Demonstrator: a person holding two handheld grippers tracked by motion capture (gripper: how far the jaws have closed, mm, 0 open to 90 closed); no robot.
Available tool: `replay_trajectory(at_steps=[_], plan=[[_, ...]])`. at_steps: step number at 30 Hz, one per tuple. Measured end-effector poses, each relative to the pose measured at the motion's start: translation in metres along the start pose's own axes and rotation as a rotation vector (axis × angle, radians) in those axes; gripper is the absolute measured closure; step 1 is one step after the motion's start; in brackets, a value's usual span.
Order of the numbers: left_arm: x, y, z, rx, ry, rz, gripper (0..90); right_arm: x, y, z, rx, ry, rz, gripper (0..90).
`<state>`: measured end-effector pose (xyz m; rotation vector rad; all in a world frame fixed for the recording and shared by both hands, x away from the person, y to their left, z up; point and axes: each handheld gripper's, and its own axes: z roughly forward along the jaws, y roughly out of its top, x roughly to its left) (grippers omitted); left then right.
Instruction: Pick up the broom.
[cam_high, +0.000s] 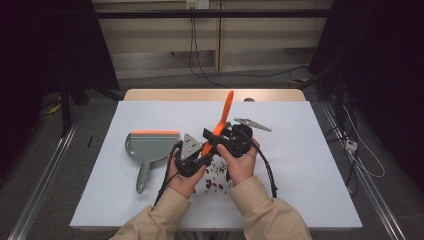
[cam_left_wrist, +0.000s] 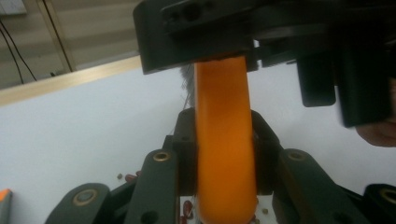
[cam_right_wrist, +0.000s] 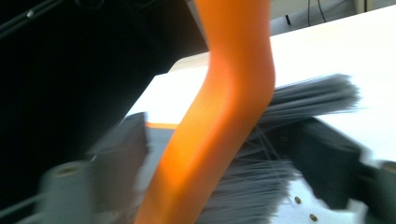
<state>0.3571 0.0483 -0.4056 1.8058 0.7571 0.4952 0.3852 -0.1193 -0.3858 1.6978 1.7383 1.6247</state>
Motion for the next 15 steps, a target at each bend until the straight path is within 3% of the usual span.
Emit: replay_trajectory(at_steps=[5,6,10,14,15], plan=[[-0.004,0.002,-0.001,-0.011,0.008,0.023,68.8,0.000,0.003,0.000,0.004,0.024,0.042,38.2],[-0.005,0.001,0.000,-0.005,0.013,0.040,66.7,0.000,0.004,0.000,0.027,0.040,0.062,47.9],[-0.008,-0.001,0.004,-0.002,0.047,0.070,49.4,-0.001,0.005,-0.001,0.043,0.064,0.088,65.1],[-0.003,0.000,0.004,-0.036,0.023,0.063,48.5,-0.008,0.009,-0.002,0.038,0.090,0.103,69.5],[-0.002,0.000,0.003,-0.036,0.016,0.054,46.8,-0.010,0.011,-0.003,0.036,0.090,0.086,69.6]])
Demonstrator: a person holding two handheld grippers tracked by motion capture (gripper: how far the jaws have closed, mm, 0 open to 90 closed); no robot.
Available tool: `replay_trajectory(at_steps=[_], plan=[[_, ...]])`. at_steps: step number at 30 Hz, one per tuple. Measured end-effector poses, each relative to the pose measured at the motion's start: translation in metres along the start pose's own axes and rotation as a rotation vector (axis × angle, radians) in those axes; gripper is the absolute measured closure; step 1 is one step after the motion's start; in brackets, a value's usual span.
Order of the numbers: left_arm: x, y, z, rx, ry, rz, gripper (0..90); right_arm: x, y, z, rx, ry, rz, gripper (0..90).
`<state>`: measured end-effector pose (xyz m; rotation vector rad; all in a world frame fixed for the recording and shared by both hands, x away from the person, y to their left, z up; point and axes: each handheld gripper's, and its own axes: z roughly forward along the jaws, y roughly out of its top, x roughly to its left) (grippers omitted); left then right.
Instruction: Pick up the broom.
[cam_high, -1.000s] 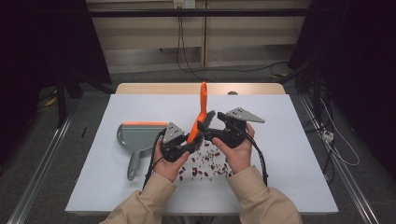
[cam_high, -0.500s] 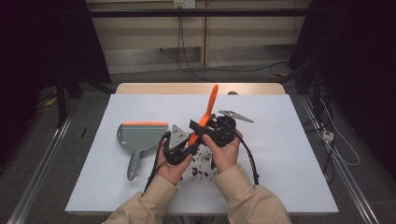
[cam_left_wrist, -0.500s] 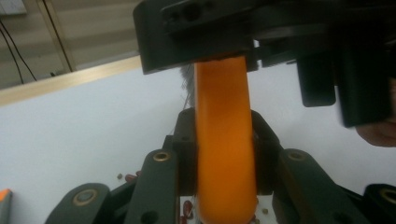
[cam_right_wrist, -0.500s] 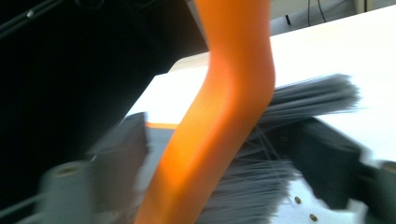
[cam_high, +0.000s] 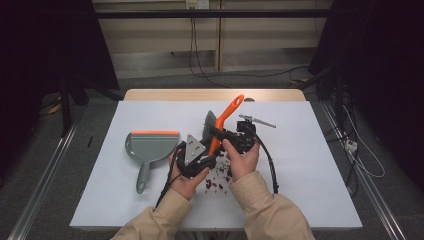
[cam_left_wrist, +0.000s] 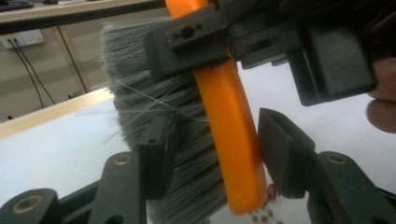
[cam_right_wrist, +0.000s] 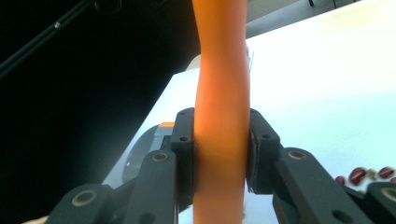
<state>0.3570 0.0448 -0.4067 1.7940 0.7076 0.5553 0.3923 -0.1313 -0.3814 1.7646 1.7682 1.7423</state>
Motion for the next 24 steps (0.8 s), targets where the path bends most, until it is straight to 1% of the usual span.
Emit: replay_trajectory(at_steps=[1,2,3,5,6,7,9,11,12,14,16,17,18,20,21,24], plan=[[0.001,0.000,-0.001,0.002,0.000,-0.001,42.0,-0.001,0.001,-0.001,-0.003,-0.006,-0.016,69.7],[0.002,0.001,-0.002,0.003,-0.002,-0.011,37.6,-0.004,0.003,-0.003,-0.007,-0.016,-0.038,69.7],[0.005,0.001,-0.004,0.006,-0.004,-0.020,34.5,-0.007,0.005,-0.005,-0.006,-0.024,-0.048,69.7],[0.010,0.001,-0.006,0.004,-0.013,-0.048,28.6,-0.014,0.009,-0.009,-0.013,-0.021,-0.042,69.7],[0.012,0.002,-0.008,0.006,-0.012,-0.054,26.1,-0.017,0.011,-0.012,-0.014,-0.032,-0.057,69.7],[0.014,0.002,-0.010,0.007,-0.015,-0.059,24.3,-0.020,0.013,-0.014,-0.012,-0.026,-0.076,69.7],[0.018,0.003,-0.014,0.005,-0.025,-0.068,20.7,-0.023,0.017,-0.020,-0.005,-0.045,-0.117,69.7],[0.024,0.004,-0.018,0.004,-0.037,-0.081,19.1,-0.029,0.020,-0.026,0.008,-0.045,-0.147,69.7],[0.026,0.004,-0.021,-0.003,-0.043,-0.090,18.8,-0.031,0.021,-0.029,0.014,-0.055,-0.155,69.7],[0.032,0.004,-0.025,-0.004,-0.038,-0.093,18.0,-0.037,0.024,-0.035,0.019,-0.065,-0.186,69.7],[0.038,0.004,-0.030,-0.006,-0.040,-0.094,16.4,-0.042,0.027,-0.041,0.027,-0.083,-0.205,69.6],[0.040,0.004,-0.032,-0.005,-0.044,-0.105,15.4,-0.045,0.028,-0.044,0.032,-0.086,-0.214,69.6],[0.043,0.004,-0.034,-0.002,-0.048,-0.106,14.7,-0.047,0.030,-0.047,0.034,-0.091,-0.227,69.7],[0.048,0.003,-0.038,0.003,-0.062,-0.118,13.1,-0.051,0.033,-0.053,0.047,-0.119,-0.258,69.6],[0.050,0.003,-0.040,0.002,-0.066,-0.120,12.2,-0.054,0.034,-0.056,0.055,-0.126,-0.271,69.6],[0.056,0.001,-0.046,0.002,-0.079,-0.116,10.1,-0.061,0.037,-0.063,0.076,-0.138,-0.270,69.6]])
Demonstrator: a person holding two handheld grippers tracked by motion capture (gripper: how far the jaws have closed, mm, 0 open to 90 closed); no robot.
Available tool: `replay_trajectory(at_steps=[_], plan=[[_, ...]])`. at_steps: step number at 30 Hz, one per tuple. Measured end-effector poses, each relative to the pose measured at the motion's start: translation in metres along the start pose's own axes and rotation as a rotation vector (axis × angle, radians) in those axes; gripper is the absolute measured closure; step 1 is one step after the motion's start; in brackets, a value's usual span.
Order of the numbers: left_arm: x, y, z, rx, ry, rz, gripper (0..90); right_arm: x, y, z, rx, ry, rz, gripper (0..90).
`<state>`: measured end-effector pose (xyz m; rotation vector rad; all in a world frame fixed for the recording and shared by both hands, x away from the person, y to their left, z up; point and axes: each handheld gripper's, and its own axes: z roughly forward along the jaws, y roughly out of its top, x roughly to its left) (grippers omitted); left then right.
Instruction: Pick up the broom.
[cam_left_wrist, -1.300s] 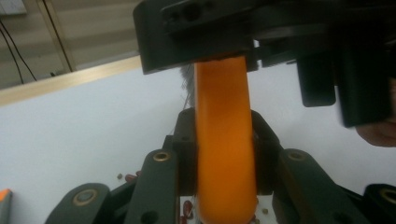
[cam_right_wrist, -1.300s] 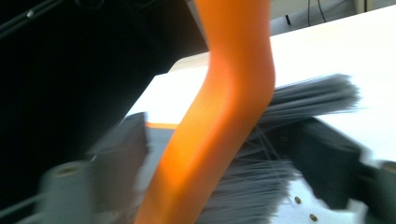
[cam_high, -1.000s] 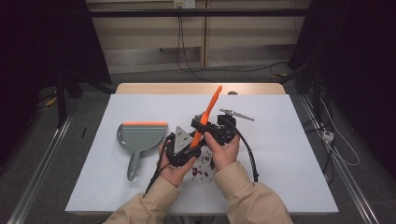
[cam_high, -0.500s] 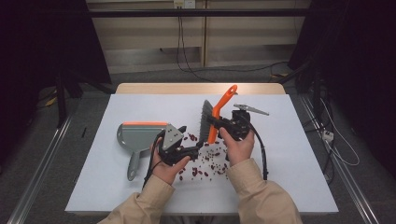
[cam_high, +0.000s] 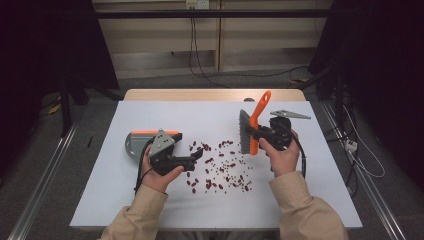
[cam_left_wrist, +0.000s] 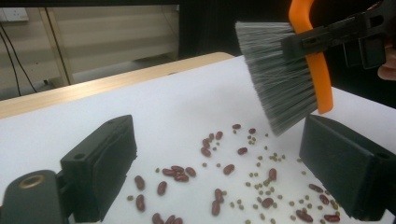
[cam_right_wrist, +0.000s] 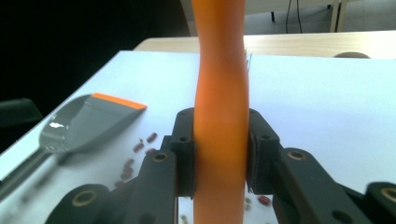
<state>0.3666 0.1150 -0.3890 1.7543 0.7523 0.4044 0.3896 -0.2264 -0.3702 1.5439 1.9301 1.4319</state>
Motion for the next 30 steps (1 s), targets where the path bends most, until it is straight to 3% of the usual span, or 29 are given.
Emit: replay_trajectory(at_steps=[9,14,24,30], plan=[[0.019,-0.006,-0.021,-0.011,-0.016,-0.017,5.5,-0.015,0.001,-0.016,0.034,-0.047,-0.055,69.7],[0.032,-0.010,-0.034,-0.017,-0.048,-0.041,3.8,-0.022,0.001,-0.021,0.064,-0.068,-0.076,69.7],[0.050,-0.018,-0.056,-0.025,-0.004,-0.047,3.7,-0.040,-0.001,-0.030,0.159,-0.116,-0.080,69.7],[0.056,-0.023,-0.060,-0.018,0.010,-0.050,3.8,-0.049,-0.009,-0.020,0.228,-0.146,-0.083,69.6]])
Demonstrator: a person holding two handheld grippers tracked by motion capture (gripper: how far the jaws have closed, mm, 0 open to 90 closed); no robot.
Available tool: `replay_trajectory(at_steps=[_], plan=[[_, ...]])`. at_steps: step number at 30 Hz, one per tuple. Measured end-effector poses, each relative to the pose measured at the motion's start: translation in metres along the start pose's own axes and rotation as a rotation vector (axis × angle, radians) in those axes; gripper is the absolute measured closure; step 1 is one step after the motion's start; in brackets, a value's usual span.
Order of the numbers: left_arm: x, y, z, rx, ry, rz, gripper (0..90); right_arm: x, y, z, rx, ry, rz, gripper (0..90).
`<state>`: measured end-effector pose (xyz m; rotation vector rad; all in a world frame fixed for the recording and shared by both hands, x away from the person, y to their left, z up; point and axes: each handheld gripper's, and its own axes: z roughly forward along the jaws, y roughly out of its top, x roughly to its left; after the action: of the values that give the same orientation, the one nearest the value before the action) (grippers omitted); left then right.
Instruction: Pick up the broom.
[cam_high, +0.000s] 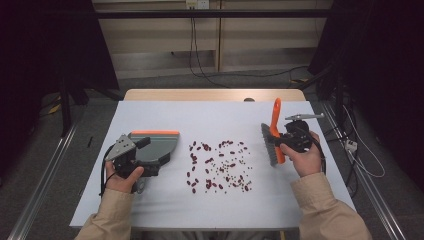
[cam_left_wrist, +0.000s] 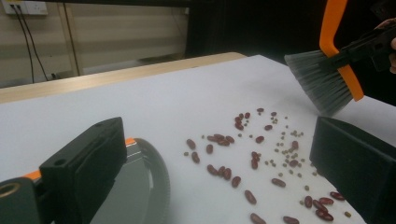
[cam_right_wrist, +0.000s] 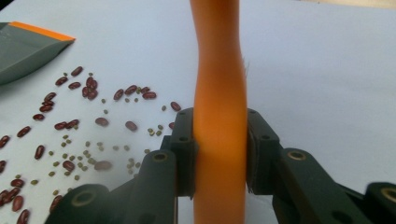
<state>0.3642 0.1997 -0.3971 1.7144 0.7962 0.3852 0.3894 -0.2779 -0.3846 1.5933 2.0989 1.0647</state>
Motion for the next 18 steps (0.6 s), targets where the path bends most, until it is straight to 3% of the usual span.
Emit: replay_trajectory(at_steps=[8,12,15,18], plan=[[0.004,-0.005,-0.002,0.017,0.006,0.006,3.8,-0.001,0.004,0.030,-0.008,-0.042,-0.031,70.3],[0.007,-0.007,-0.002,0.025,0.011,0.003,3.9,-0.003,0.006,0.044,0.002,-0.051,-0.005,70.0],[0.008,-0.008,-0.002,0.028,0.010,0.003,3.9,-0.003,0.005,0.054,0.028,-0.074,-0.011,69.7],[0.009,-0.011,-0.001,0.032,0.003,0.001,3.9,-0.004,0.005,0.057,0.010,-0.074,-0.005,69.7]])
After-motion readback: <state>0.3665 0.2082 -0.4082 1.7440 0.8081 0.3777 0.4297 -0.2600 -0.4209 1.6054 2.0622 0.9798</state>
